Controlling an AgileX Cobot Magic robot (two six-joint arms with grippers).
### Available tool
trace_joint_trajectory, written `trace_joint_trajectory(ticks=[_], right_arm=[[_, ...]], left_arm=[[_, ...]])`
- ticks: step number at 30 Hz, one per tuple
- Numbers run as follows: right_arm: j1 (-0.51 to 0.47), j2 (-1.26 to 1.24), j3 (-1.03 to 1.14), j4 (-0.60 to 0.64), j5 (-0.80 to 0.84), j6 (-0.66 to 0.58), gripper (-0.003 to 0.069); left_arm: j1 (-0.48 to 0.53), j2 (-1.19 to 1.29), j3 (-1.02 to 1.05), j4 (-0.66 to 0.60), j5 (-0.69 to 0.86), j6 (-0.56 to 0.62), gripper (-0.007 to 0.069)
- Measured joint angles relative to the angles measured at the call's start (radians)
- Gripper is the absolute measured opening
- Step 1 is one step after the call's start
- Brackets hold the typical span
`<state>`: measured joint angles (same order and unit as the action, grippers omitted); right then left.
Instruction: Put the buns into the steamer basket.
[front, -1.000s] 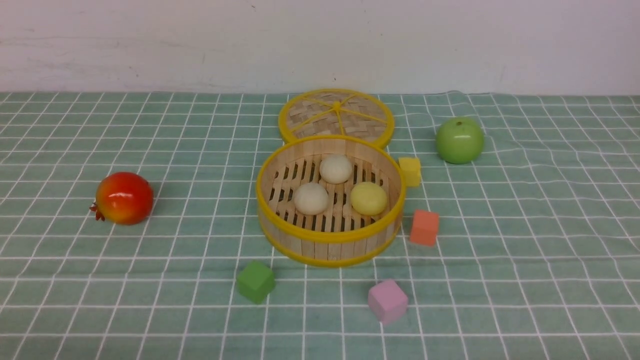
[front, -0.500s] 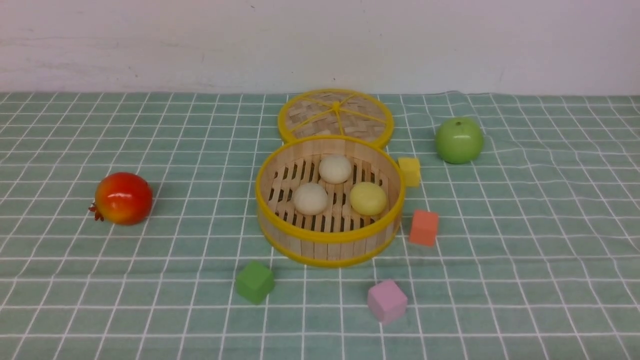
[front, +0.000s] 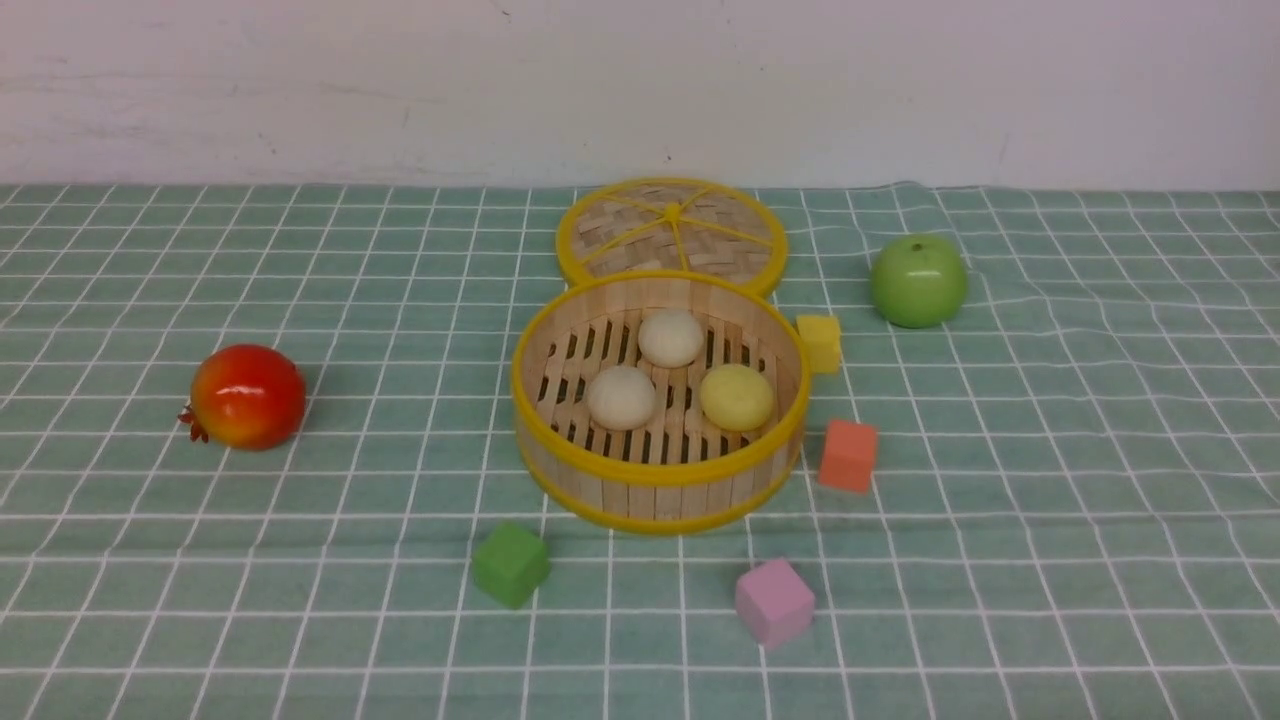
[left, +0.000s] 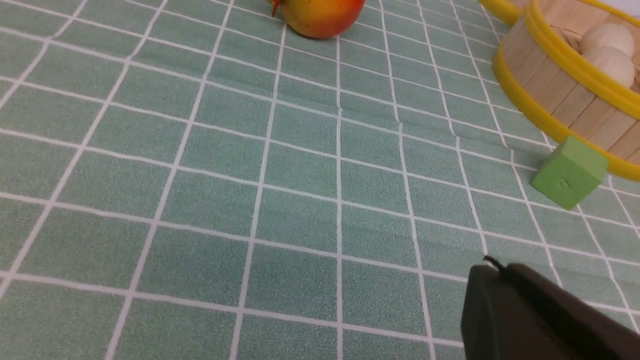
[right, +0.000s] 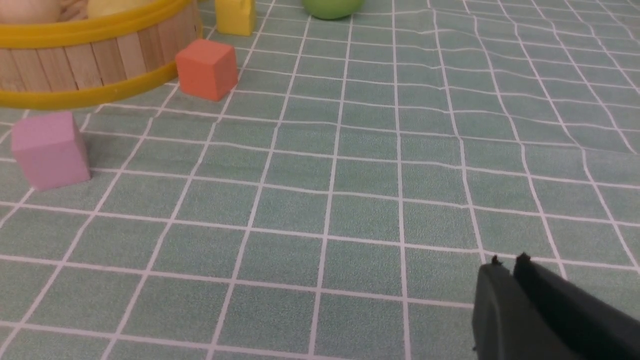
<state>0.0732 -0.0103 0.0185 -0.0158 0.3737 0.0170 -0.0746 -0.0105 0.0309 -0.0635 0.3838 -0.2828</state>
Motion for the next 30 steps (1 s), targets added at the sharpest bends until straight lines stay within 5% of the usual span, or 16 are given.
trace_joint_trajectory(ticks=[30], right_arm=[[0.000, 0.000, 0.000, 0.000, 0.000, 0.000, 0.0081]], left_arm=[[0.000, 0.000, 0.000, 0.000, -0.003, 0.000, -0.0007]])
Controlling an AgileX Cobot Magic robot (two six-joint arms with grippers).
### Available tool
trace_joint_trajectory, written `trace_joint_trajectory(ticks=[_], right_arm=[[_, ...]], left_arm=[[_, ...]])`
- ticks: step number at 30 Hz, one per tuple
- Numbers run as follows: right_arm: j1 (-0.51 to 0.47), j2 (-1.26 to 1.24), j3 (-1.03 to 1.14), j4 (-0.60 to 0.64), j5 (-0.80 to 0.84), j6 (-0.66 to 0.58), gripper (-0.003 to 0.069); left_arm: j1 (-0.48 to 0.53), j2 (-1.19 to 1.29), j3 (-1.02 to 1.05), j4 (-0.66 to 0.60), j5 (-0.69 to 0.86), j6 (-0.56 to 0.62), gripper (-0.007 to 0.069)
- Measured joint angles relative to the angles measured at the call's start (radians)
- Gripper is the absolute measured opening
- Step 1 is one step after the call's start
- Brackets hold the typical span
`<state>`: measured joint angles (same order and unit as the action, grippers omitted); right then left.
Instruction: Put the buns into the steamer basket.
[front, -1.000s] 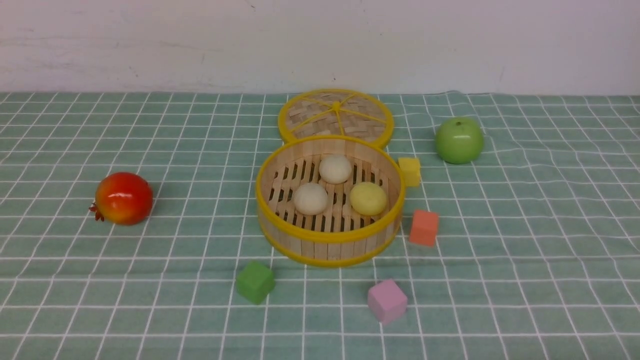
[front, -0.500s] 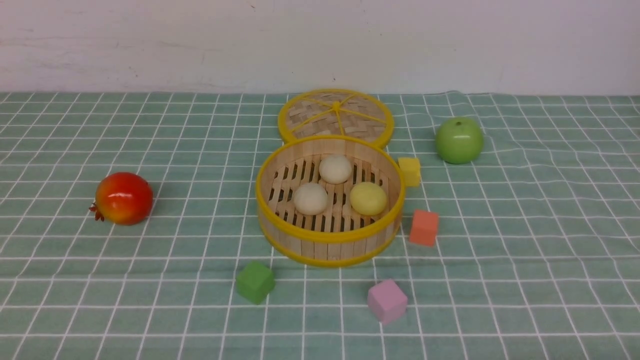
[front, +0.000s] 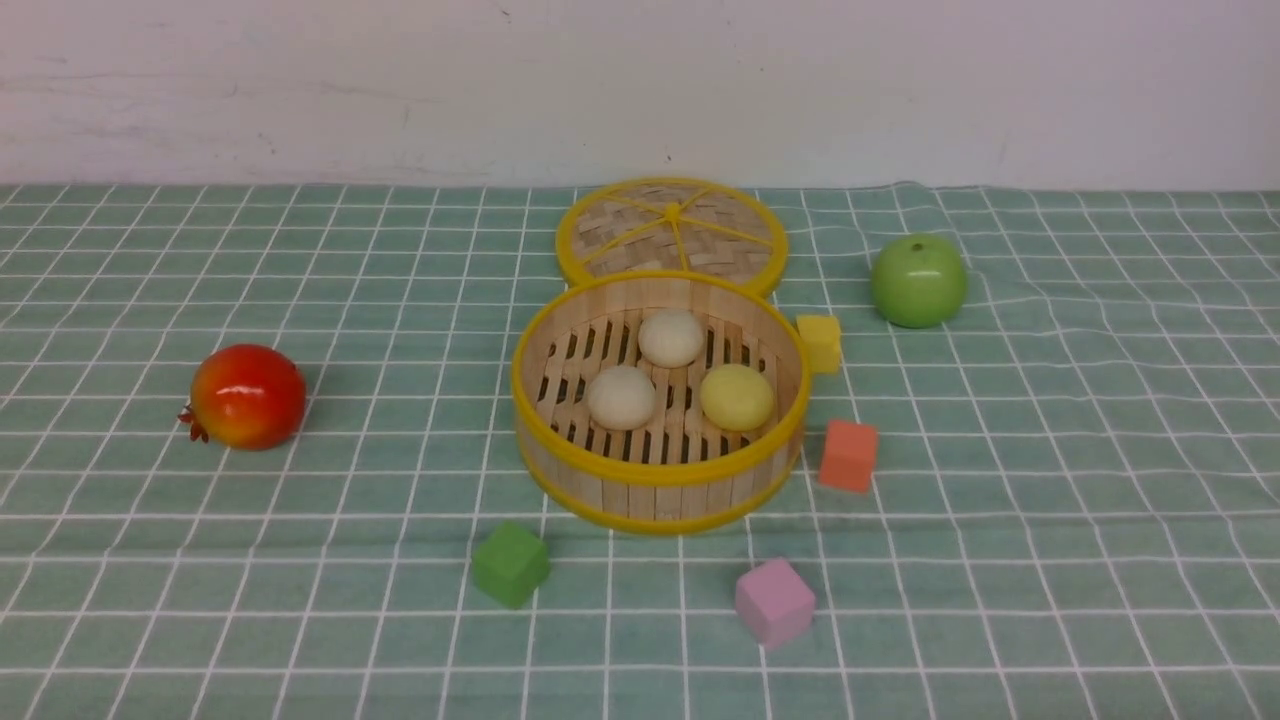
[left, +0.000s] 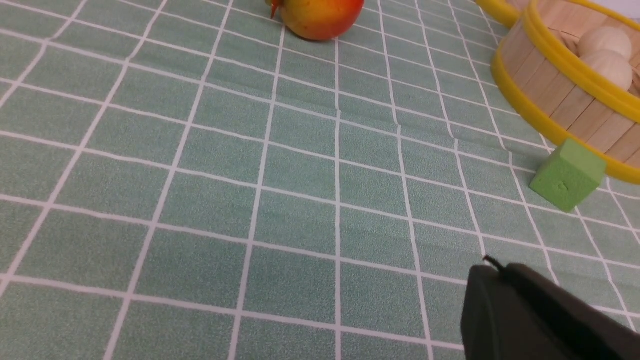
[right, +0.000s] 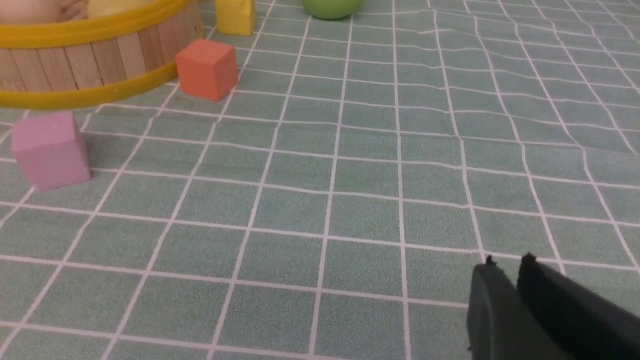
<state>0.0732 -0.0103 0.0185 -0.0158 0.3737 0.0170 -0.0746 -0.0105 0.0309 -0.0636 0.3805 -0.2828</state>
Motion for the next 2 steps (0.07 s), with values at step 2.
trace_joint_trajectory(ticks=[2], right_arm=[[0.000, 0.000, 0.000, 0.000, 0.000, 0.000, 0.0085]], left_arm=[[0.000, 0.000, 0.000, 0.000, -0.001, 0.000, -0.0006]])
